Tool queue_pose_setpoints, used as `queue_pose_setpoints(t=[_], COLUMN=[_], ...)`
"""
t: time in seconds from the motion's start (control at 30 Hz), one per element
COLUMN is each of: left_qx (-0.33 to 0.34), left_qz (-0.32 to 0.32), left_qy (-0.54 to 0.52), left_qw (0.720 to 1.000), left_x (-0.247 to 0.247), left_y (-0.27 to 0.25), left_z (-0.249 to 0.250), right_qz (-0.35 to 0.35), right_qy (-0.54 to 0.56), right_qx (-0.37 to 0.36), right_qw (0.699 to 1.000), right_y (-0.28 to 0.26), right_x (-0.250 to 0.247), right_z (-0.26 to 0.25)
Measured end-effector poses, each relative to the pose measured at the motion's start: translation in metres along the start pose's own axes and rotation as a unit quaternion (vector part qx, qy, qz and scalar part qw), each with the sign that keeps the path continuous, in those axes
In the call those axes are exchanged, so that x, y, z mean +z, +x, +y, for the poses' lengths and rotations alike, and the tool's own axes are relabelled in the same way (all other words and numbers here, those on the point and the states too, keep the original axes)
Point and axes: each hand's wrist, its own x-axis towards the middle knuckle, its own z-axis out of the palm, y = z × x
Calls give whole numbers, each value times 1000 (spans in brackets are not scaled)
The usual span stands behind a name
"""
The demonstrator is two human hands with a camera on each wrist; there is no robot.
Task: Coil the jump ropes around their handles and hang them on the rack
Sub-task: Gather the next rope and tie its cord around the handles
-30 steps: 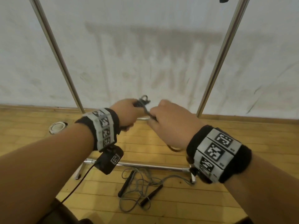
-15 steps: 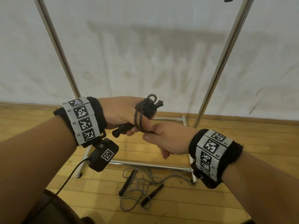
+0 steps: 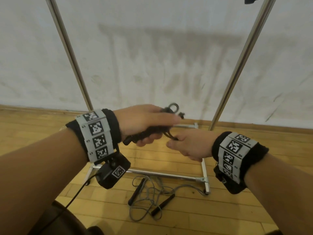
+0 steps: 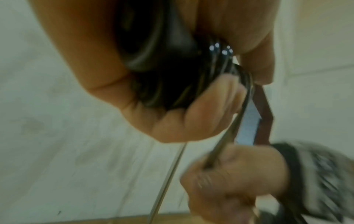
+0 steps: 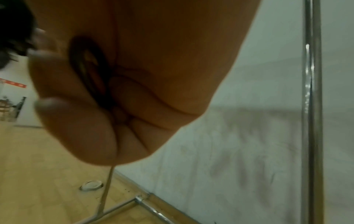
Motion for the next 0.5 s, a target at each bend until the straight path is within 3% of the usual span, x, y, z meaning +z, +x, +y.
queue_pose_setpoints(t=[0.07, 0.17, 0.23, 0.27, 0.37, 0.43, 0.5], left_qx=[-36, -115, -144, -159, -194, -185, -179], left_qz=[-29, -28, -11, -6, 38, 66, 78], left_qy=[154, 417, 496, 498, 388, 292, 226], left_qw=[987, 901, 856, 852, 900, 936, 954], left_x=[21, 49, 57, 58, 50, 43, 40], left_y=[8, 25, 34, 37, 41, 43, 45], left_z=[-5, -14, -19, -19, -23, -28, -31], right_qz=[27, 63, 85, 105, 151, 161, 162], right_qy=[-78, -191, -261, -292, -296, -271, -232], right_qx=[-7, -4, -16, -21, -33, -43, -49], right_qw=[997, 979, 961, 950, 943, 948, 958], right_y=[-1, 0, 4, 5, 1, -5, -11], right_x=[-9, -15, -14, -14, -18, -22, -26], right_z=[2, -5, -12, -15, -19, -19, -14])
